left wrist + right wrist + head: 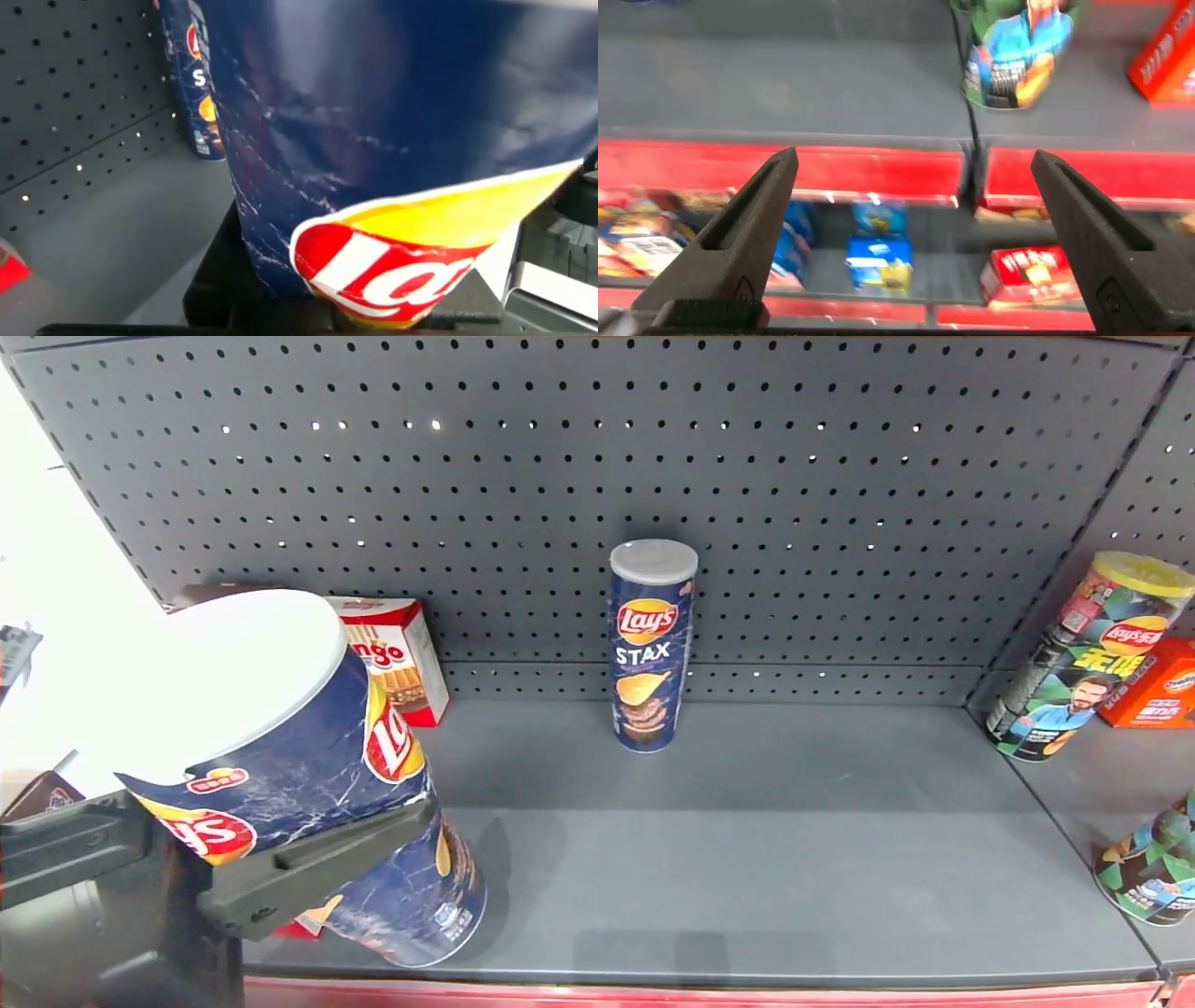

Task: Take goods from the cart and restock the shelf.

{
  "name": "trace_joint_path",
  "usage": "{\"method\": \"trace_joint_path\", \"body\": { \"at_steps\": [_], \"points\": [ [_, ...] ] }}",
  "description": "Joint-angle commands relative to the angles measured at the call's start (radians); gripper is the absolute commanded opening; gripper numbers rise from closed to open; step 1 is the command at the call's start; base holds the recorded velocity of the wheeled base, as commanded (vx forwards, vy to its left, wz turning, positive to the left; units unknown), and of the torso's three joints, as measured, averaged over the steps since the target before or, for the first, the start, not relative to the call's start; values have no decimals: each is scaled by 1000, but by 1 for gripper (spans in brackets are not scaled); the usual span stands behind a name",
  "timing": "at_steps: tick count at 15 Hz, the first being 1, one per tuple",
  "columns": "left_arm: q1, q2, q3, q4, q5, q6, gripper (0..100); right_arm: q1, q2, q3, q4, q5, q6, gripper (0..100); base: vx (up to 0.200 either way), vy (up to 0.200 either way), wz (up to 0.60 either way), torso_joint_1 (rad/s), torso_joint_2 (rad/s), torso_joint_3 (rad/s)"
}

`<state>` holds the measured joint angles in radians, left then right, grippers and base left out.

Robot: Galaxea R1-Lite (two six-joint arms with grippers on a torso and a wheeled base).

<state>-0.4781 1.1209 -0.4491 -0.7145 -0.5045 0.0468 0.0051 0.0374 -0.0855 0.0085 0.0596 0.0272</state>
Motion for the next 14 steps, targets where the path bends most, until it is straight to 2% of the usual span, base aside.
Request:
{"method": "trace_joint_path", "body": {
  "at_steps": [1, 4, 5, 7, 8, 10, 14],
  "points": [
    [-1, 25, -3, -3, -2, 1, 0, 9, 226, -260, 42, 164, -69, 100, 0, 0, 0, 0, 0, 0],
    [-4, 73, -10, -5, -5, 1, 0, 19, 266, -306, 97, 267, -101, 100, 0, 0, 0, 0, 0, 0],
    [-10, 86, -13, -10, -5, 2, 0, 21, 346, -349, 91, 304, -112, 100, 0, 0, 0, 0, 0, 0],
    [-24, 108, -22, -37, -5, -4, 0, 24, 487, -485, 87, 324, -147, 100, 0, 0, 0, 0, 0, 0],
    [-25, 120, -23, -40, -5, -4, 0, 39, 605, -603, 85, 330, -155, 100, 0, 0, 0, 0, 0, 0],
    [-25, 132, -23, -48, -5, -2, 0, 145, 740, -697, 65, 316, -211, 100, 0, 0, 0, 0, 0, 0],
    [-24, 132, -22, -54, -3, -4, 0, 302, 963, -692, -94, 283, -236, 100, 0, 0, 0, 0, 0, 0]
  ]
}}
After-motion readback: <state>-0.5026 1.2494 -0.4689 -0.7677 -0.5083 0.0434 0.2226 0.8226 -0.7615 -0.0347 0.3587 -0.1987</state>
